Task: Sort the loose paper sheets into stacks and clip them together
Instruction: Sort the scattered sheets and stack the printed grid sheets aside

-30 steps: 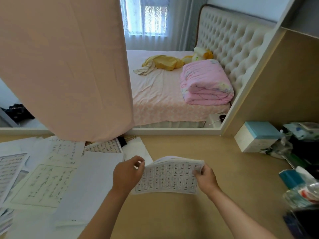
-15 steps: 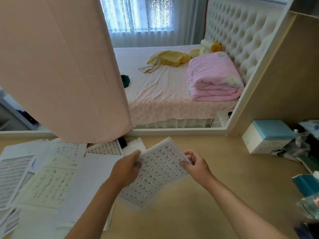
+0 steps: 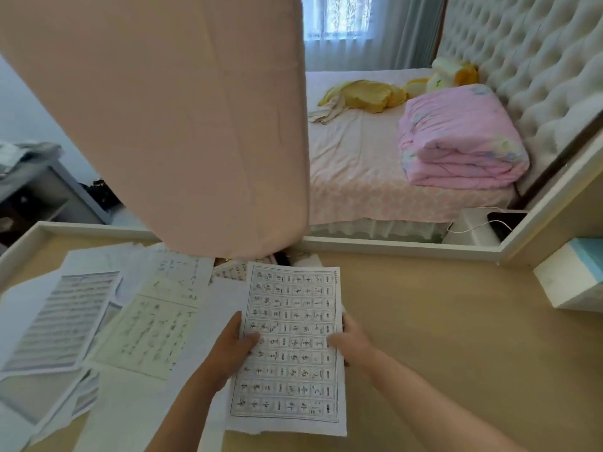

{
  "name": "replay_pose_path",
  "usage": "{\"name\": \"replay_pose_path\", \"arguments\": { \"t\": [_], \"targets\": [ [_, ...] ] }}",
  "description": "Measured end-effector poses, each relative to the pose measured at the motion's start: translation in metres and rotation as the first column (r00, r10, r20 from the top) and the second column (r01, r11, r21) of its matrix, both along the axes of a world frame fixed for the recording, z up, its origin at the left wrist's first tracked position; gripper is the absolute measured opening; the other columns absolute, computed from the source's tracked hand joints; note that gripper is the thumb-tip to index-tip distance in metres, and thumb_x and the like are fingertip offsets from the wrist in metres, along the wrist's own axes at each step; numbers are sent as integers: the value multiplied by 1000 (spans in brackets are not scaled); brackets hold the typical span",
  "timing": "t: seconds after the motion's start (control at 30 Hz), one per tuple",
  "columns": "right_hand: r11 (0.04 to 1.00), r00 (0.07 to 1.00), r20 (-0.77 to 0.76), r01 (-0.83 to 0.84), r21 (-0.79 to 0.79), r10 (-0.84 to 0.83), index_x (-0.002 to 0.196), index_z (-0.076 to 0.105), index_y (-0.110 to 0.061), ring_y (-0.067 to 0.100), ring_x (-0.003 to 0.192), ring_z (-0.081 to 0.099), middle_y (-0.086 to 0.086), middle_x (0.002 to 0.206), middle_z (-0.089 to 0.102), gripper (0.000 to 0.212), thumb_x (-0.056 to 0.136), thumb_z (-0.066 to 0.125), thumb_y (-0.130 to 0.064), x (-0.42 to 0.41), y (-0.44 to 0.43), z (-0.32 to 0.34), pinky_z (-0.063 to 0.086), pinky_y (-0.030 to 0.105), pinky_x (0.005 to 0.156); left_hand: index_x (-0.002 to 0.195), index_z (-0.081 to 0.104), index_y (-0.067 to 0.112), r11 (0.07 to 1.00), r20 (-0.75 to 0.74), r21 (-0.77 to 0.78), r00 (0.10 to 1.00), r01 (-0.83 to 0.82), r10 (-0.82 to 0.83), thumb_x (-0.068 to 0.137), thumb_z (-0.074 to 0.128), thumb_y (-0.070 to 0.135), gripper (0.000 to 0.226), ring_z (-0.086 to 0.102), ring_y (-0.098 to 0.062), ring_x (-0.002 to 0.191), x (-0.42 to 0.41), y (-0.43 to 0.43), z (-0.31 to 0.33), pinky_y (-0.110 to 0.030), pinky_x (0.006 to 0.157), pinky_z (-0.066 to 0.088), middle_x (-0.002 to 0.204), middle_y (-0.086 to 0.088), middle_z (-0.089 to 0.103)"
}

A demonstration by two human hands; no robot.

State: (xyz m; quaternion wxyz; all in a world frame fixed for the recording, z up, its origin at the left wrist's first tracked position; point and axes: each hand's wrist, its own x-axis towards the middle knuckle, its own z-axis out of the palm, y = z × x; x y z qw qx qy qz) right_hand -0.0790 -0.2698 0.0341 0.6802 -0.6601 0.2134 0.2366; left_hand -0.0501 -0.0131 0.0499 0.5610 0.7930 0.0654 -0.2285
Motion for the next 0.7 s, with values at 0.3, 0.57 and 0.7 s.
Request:
{"name": "replay_pose_path", "arguments": {
  "t": [0.3, 0.57, 0.7],
  "targets": [
    [923, 993, -56, 72, -377, -100, 126, 48, -23, 12, 85, 63, -7, 105, 62, 41, 90, 45, -5, 46, 167, -32, 49, 21, 58, 120, 41, 13, 862, 12, 499, 993, 93, -115, 96, 49, 13, 25, 59, -19, 80, 61, 114, -36, -34, 68, 52, 99, -10, 63],
    [810, 913, -224, 164, -563, -340, 140, 46, -21, 27, 116, 57, 6, 133, 55, 71, 72, 63, -27, 55, 212, -63, 50, 34, 93, 141, 35, 5, 840, -54, 527, 992, 129, -118, 86, 69, 21, 67, 37, -32, 129, 74, 139, -84, -41, 106, 37, 138, -16, 41],
    [847, 831, -311, 308, -433, -461, 113, 55, -11, 28, 102, 63, 8, 120, 64, 47, 69, 63, -24, 57, 198, -71, 55, 34, 78, 138, 39, 4, 921, -162, 388, 981, -37, 108, 75, 78, 24, 77, 57, -33, 115, 87, 135, -82, -42, 97, 50, 128, -14, 55]
  ]
}}
